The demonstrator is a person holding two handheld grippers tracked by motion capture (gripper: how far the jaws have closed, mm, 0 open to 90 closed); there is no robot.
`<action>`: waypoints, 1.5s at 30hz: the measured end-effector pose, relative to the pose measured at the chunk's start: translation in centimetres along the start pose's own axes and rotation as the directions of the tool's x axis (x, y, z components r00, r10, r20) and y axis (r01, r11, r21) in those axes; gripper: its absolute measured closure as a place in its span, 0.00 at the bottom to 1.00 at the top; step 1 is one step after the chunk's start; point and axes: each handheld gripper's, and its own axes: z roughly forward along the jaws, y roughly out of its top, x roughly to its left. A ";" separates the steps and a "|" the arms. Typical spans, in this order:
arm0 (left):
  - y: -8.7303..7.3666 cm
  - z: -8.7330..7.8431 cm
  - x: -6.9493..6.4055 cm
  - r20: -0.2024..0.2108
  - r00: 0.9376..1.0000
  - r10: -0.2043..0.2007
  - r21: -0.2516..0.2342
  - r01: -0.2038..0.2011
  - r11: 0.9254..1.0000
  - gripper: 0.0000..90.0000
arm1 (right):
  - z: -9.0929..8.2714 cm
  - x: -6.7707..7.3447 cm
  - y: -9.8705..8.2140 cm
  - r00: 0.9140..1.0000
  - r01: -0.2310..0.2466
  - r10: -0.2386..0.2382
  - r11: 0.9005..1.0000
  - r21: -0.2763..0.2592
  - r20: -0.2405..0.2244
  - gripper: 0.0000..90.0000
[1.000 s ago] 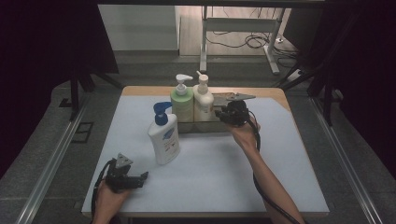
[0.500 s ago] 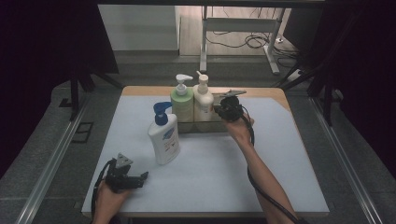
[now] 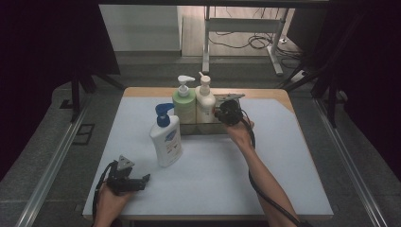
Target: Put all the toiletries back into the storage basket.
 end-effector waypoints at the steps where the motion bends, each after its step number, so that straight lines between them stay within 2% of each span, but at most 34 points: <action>1: 0.0 0.0 0.0 0.000 1.000 0.000 0.000 0.000 1.000 0.14 | 0.0 0.1 0.0 1.000 -0.003 0.003 1.000 -0.002 -0.001 1.00; 11: 0.0 0.0 0.0 0.000 1.000 0.000 0.000 0.000 1.000 0.14 | -0.3 0.6 -0.2 1.000 0.003 -0.003 1.000 0.003 -0.021 1.00; 26: 0.0 0.0 0.0 0.001 1.000 -0.001 0.000 0.001 1.000 0.14 | -0.5 1.2 -0.3 1.000 0.014 -0.014 1.000 0.003 -0.026 1.00; 45: 0.0 0.0 0.0 0.001 1.000 -0.001 0.000 0.001 1.000 0.14 | -0.7 1.3 -0.5 0.999 0.006 -0.006 1.000 -0.003 -0.043 1.00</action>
